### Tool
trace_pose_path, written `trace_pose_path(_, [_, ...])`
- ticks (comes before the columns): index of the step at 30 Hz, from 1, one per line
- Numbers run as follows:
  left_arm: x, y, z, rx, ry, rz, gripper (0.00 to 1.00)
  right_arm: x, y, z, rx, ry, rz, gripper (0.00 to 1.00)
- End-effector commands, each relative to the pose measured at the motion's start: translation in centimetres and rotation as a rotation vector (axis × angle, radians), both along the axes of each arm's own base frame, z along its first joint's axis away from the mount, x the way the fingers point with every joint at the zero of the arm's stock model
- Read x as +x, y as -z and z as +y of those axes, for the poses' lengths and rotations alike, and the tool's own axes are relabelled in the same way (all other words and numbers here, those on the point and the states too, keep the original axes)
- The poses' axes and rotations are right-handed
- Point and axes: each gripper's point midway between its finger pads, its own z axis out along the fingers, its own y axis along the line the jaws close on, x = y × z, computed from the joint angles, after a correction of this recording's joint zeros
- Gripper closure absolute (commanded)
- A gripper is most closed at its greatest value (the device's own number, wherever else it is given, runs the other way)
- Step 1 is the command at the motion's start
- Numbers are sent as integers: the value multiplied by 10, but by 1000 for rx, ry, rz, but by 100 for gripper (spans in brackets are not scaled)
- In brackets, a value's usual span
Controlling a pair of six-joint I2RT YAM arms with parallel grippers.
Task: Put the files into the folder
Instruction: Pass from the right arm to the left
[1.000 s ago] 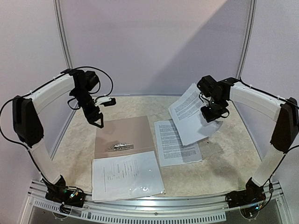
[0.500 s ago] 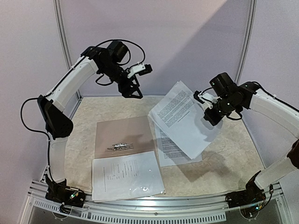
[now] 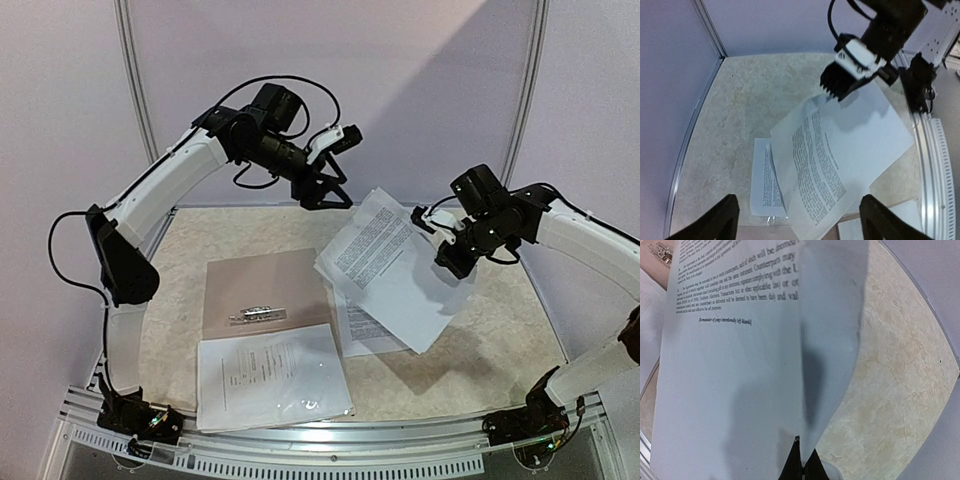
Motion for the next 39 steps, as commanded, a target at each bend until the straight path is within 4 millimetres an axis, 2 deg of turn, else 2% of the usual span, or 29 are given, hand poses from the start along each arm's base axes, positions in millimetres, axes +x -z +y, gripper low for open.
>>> trace_pose_path(1, [-12,-33,-33,-105,72,-102,10,-4,-7,7,20,-34,-33,100])
trace_pose_path(4, [-15,-26,-44,-106,120,-125,13,-6,-6,9,15,-37,-28,100])
trace_pose_path(7, [-21,-5,-53,-44,161,-165,31,-6,-6,9,12,-30,-29,100])
trace_pose_path(9, [-23,9,-57,6,167,-188,39,-6,-8,10,19,-31,-32,100])
trace_pose_path(13, [-15,27,-61,94,116,-261,43,-6,-6,10,18,-31,-28,100])
trace_pose_path(19, [0,22,-64,95,40,-308,43,-9,-2,12,20,-32,-15,100])
trace_pose_path(22, [0,27,-64,103,39,-294,48,-9,-2,11,18,-31,-20,100])
trace_pose_path(24, [-2,29,-64,107,46,-290,44,-9,-3,11,20,-32,-20,100])
trace_pose_path(25, [-1,27,-64,106,43,-298,39,-10,-3,12,23,-35,-19,100])
trace_pose_path(29, [11,9,-62,69,4,-336,24,-10,-1,12,18,-34,-14,100])
trace_pose_path(32, [15,5,-62,52,-17,-327,23,-10,0,11,15,-30,-13,100])
trace_pose_path(35, [6,20,-62,80,18,-289,33,-10,0,10,14,-28,-12,100])
trace_pose_path(39, [0,33,-62,108,36,-267,58,-11,0,10,12,-28,-13,100])
